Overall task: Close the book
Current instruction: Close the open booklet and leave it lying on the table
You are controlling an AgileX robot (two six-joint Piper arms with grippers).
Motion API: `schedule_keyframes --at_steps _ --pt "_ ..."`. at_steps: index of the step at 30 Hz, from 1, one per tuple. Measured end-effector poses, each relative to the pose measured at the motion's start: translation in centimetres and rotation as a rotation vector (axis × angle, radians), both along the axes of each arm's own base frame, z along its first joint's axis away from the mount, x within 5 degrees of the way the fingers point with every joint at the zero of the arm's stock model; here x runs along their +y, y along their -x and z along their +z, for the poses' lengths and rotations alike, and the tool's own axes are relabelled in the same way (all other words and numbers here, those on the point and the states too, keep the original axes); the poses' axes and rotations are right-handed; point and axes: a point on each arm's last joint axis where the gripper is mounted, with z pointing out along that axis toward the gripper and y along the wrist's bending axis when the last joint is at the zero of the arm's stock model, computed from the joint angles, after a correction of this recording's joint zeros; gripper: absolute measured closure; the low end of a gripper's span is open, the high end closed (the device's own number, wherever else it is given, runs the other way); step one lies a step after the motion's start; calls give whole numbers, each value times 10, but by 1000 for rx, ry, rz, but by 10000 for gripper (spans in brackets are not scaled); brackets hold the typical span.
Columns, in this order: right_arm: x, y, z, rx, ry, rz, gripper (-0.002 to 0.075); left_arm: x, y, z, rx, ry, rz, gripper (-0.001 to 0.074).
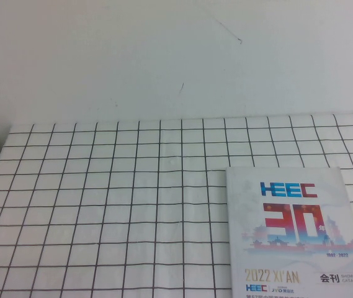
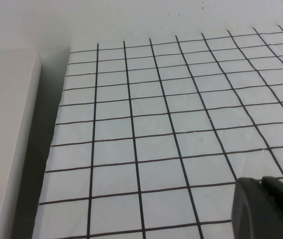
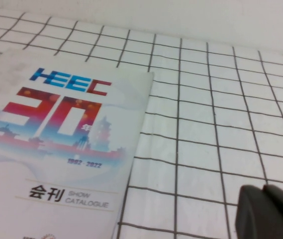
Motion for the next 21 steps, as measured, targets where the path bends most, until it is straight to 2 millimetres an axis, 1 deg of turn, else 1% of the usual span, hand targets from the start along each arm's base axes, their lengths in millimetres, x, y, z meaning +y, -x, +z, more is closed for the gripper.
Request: schedule_keyframes --at_steps 6,21 --pt "-4 0 0 0 0 -81 729 0 0 0 0 0 0 738" --pt "-4 0 0 0 0 -83 729 0 0 0 0 2 1 738"
